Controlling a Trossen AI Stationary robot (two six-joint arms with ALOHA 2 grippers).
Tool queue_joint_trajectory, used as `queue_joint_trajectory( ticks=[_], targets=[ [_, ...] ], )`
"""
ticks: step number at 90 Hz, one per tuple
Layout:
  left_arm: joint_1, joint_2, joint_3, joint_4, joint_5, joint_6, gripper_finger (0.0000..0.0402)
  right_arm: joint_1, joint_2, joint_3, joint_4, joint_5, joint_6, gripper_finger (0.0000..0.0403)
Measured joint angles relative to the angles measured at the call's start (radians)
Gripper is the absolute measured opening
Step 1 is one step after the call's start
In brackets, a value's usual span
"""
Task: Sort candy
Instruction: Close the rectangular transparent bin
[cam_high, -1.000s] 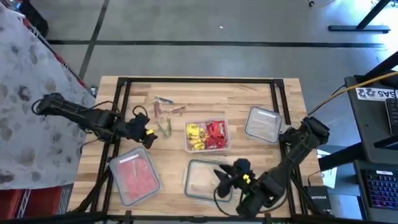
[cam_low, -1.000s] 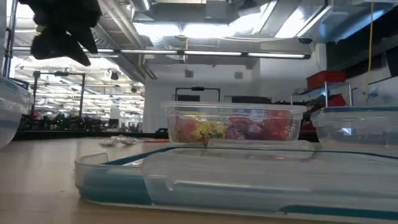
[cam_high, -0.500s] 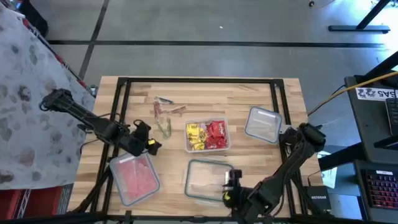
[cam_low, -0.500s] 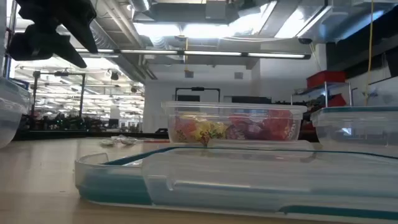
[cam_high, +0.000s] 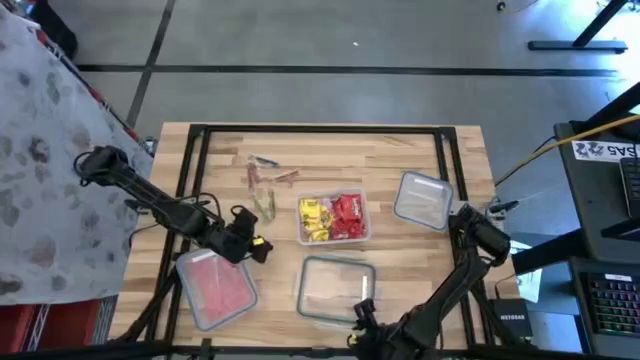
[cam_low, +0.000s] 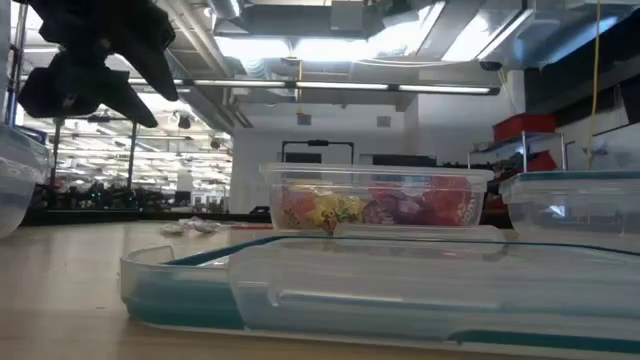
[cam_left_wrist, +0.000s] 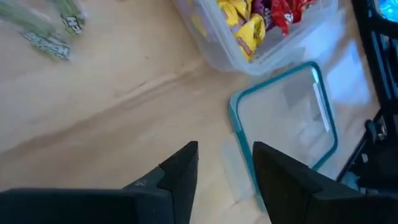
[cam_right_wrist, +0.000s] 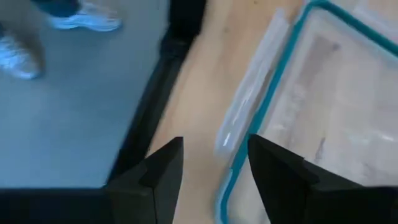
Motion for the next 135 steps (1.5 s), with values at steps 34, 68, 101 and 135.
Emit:
queue_joint_trajectory(
  ticks=[34, 68, 101, 135],
  targets=[
    [0.0, 0.001, 0.0, -0.003, 0.037, -0.021, 0.0136, -0.005, 0.105, 0.003, 0.033, 0.1, 0.063, 0.0167],
    [0.0, 0.001, 0.0, 0.034, 0.044, -0.015, 0.0136, -0.035, 0.124, 0.006, 0.029, 0.127, 0.3, 0.011],
    [-0.057, 0.0, 0.122, 0.178, -0.172, 0.348, 0.0136, -0.035, 0.105, 0.146, -0.243, 0.09, 0.379, 0.0007],
    [-0.051, 0.0, 0.25, 0.176, -0.231, 0.527, 0.0136, -0.018, -0.153, 0.288, -0.429, 0.138, 0.185, 0.0004]
  ],
)
